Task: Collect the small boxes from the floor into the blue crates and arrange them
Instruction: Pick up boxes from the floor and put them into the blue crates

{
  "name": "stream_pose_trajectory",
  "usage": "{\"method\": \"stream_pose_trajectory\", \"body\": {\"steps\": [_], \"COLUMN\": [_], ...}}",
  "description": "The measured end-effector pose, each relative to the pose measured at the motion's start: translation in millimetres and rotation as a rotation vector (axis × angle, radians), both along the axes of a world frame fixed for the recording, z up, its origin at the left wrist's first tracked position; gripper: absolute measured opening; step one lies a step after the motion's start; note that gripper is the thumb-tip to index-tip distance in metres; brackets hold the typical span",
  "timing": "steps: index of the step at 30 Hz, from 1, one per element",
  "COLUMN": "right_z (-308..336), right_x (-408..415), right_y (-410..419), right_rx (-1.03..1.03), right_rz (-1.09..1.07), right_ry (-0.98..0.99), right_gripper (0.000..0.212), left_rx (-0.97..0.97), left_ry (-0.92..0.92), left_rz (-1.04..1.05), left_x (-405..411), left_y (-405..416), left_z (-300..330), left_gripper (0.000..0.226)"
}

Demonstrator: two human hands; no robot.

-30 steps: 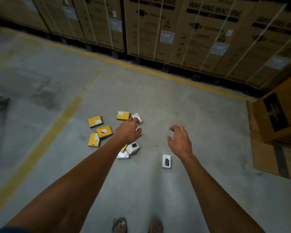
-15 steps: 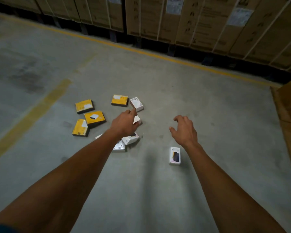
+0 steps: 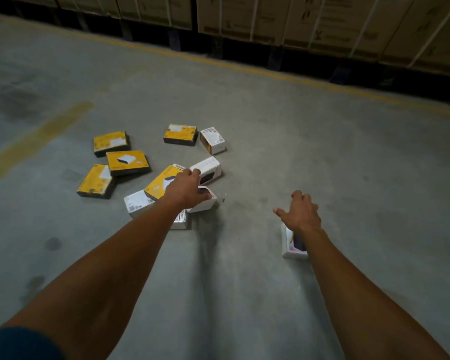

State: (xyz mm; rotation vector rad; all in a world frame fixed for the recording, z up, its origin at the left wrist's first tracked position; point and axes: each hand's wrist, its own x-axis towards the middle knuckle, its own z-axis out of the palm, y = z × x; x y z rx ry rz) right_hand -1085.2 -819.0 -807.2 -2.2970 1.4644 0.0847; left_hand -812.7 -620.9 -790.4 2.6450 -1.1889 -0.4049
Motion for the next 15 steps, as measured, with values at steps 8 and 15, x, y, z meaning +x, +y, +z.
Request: {"method": "stream_pose_trajectory", "body": {"steps": [8,15], "right_z": [-74,-2], "right_x": [-17,-19], "right_y": [-8,-5], "right_rx": [0.146,0.233], "right_rz": [-0.101,-0.196], "right_ry": [0.168,-0.212], "right_gripper": [0.110,0.108], "left_rx": [0.198,-0.028], "left_ry": [-0.153,0.187], "left_rz": [-0.019,0.241], "left_x": [2,-18], "left_y": [-18,-19], "left_z": [-58,-5], "left_gripper": [0.096,0.083]}}
